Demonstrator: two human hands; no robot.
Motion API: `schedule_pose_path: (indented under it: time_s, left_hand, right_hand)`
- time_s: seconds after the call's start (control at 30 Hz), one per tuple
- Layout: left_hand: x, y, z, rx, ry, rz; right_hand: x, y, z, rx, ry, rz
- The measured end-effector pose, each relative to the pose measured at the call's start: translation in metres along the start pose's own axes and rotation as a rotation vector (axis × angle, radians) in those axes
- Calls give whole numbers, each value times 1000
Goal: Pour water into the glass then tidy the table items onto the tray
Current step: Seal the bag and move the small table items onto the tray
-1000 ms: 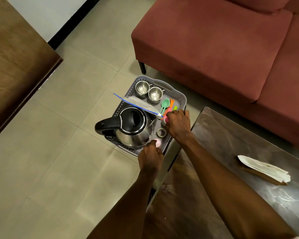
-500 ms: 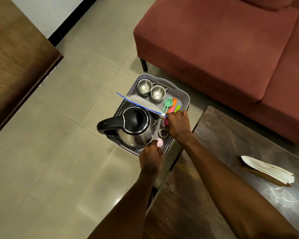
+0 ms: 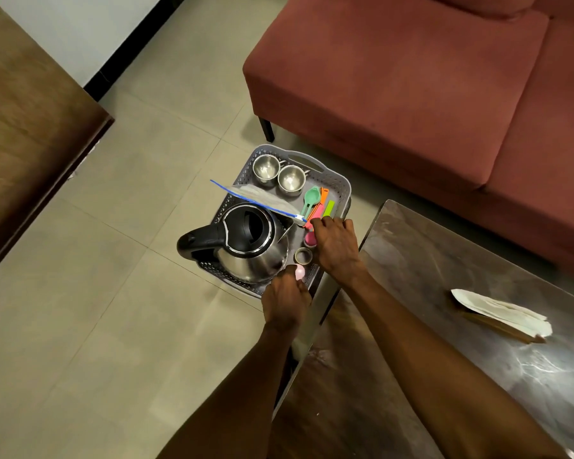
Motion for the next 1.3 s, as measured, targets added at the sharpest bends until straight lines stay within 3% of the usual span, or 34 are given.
schedule_pose_path:
  time_s: [0.43, 0.67, 0.97, 1.3]
  left_hand:
    - [88, 57, 9, 35, -135, 153]
    - [152, 145, 73, -185, -104, 367]
    - [221, 251, 178, -433, -184, 478]
    - [261, 338, 276, -596, -290, 549]
  right_hand:
    - [68, 129, -19, 181, -425, 347]
    - [137, 268, 2, 203, -468, 563]
    - [221, 425, 43, 192, -573, 876]
    - [290, 566, 115, 152, -693, 1253]
Point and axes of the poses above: each hand's wrist, its own y-axis away from the middle knuckle, its own z-axis out of the palm, x = y × z, the point moved 1 cm from there along -y, towards the middle knuckle, and after that the axes turned 1 degree about -x, right-handed, at the moved point
